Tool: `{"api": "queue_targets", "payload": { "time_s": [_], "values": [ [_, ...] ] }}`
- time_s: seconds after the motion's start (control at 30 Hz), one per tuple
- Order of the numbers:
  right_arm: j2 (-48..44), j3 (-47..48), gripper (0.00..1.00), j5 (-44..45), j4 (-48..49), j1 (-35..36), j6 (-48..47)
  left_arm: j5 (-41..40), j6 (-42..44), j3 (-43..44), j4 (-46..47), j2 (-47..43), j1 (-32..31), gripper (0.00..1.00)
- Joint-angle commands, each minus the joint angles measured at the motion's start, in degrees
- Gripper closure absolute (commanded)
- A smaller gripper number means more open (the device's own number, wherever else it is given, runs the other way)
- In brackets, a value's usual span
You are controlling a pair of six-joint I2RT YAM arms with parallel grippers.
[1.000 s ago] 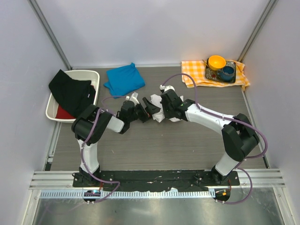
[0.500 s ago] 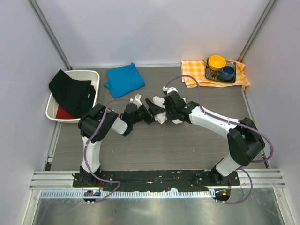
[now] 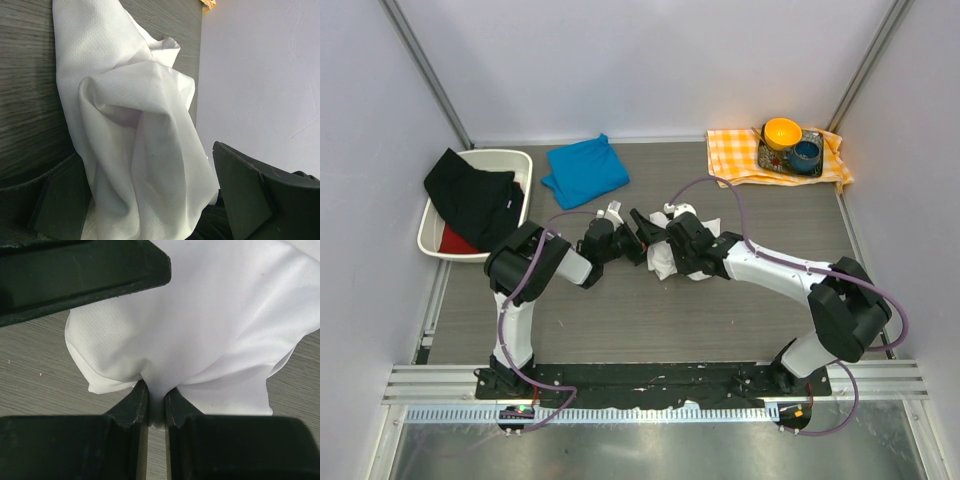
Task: Fold and stack the t-shirts
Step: Neatly place the folded tshirt to the corner
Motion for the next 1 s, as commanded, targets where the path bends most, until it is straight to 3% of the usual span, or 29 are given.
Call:
{"api": "queue_targets", "payload": {
  "time_s": [0.0, 0.37, 0.57, 0.67, 0.73, 0.77, 0.8, 0.83, 0.87, 0.9, 0.97],
  "values": [
    [-2.01, -0.34, 0.99, 0.89, 2.42, 0.7, 0.88, -1.0, 1.61, -0.2, -7.53, 1.53, 0.33, 0.0],
    [0.54, 1.95, 0.99, 1.77, 4.0, 0.61, 0.7, -0.65, 1.35, -0.11, -6.3, 2.06, -1.96, 0.0],
    [1.33, 3.79, 0.99, 0.01, 3.83, 0.87, 0.79, -0.39, 0.91, 0.15, -5.52, 4.07, -2.05, 0.13],
    [0.45, 3.62, 0.99, 0.19, 3.21, 1.23, 0.7, 0.05, 0.12, 0.94, -4.11, 6.01, -2.05, 0.29],
    [-0.6, 3.01, 0.98, 0.54, 2.6, 1.23, 0.53, 0.49, -0.49, 1.56, -2.71, 6.97, -2.05, 0.57],
    [-0.86, 2.92, 0.91, 1.58, 2.08, 1.23, 0.61, 0.58, -1.11, 2.0, -2.44, 7.76, -2.05, 0.7],
    [-1.3, 2.74, 0.64, 2.03, 1.46, 1.4, 0.61, 0.67, -1.37, 2.18, -2.17, 8.03, -1.96, 0.93],
    [-1.74, 2.74, 0.47, 2.56, 0.15, 1.31, 0.79, 0.93, -1.29, 2.44, -2.26, 7.95, -1.96, 1.0],
    [-2.79, 2.57, 0.33, 3.52, -0.73, 1.49, 0.88, 0.93, -1.37, 2.79, -2.52, 7.42, -1.96, 1.0],
    [-3.41, 2.3, 0.09, 5.36, -1.35, 1.58, 1.14, 1.11, -1.03, 2.97, -2.87, 6.89, -1.7, 1.0],
    [-5.86, 1.34, 0.05, 7.21, -3.2, 1.93, 1.66, 1.37, -0.33, 3.4, -5.59, 4.54, -1.18, 1.0]
  ]
}}
